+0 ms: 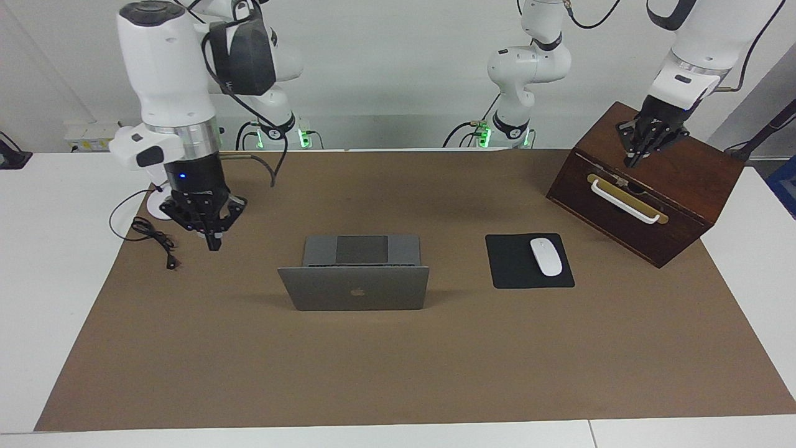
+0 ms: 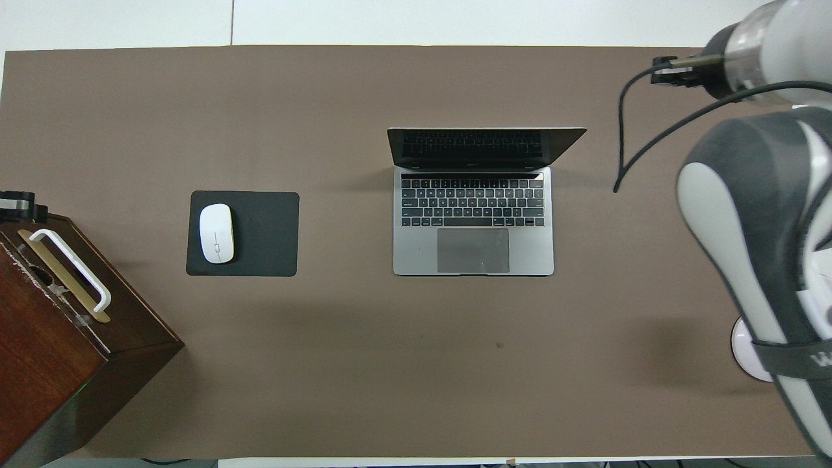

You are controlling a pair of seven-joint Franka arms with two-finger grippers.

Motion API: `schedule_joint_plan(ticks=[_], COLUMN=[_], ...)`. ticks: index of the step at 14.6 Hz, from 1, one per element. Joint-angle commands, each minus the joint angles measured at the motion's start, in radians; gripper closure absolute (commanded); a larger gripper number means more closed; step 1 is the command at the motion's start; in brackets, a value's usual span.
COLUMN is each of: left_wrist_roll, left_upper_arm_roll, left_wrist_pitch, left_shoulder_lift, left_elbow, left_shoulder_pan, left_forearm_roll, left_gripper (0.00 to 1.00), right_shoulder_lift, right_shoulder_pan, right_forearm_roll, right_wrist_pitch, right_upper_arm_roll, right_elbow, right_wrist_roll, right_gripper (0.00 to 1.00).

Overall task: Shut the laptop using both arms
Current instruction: 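Reach the right gripper to the laptop lid while the left gripper advances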

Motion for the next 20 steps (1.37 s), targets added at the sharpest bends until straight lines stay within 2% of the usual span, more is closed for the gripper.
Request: schedule_joint_plan(ticks=[1, 4, 7, 12, 20], left_wrist_roll=[-0.002, 0.000, -0.014, -0.075, -0.068], left_upper_arm_roll=[-0.001, -0.007, -0.007, -0.009, -0.009], left_wrist_pitch=[0.059, 0.132, 0.192, 0.341, 0.699], left_shoulder_lift=[-0.033, -0.036, -0.064, -0.113, -0.170], left_elbow=[-0.049, -0.077, -0.141, -0.264, -0.488], left_shoulder_pan=[-0.011, -0.020, -0.092, -0.182, -0.342], left_forearm_roll=[0.021, 0.021, 0.019, 0.013, -0.019], left_gripper=[1.00, 1.00, 1.00, 1.00, 1.00], right_shoulder_lift=[0.032, 0.054, 0.089, 0.149, 0.209], right_shoulder_pan=[0.057, 0.083, 0.128, 0.108, 0.117], right_forearm_roll=[-0.045, -0.056, -0.054, -0.036, -0.003], right_wrist_pitch=[0.008, 0.050, 0.096, 0.209, 0.315], right_upper_arm_roll=[0.000, 0.001, 0.001, 0.003, 0.003], right_elbow=[0.032, 0.032, 0.033, 0.037, 0.044], right_wrist_roll=[0.141, 0.192, 0.255, 0.265, 0.272], right_gripper=[1.00, 1.00, 1.00, 1.00, 1.00])
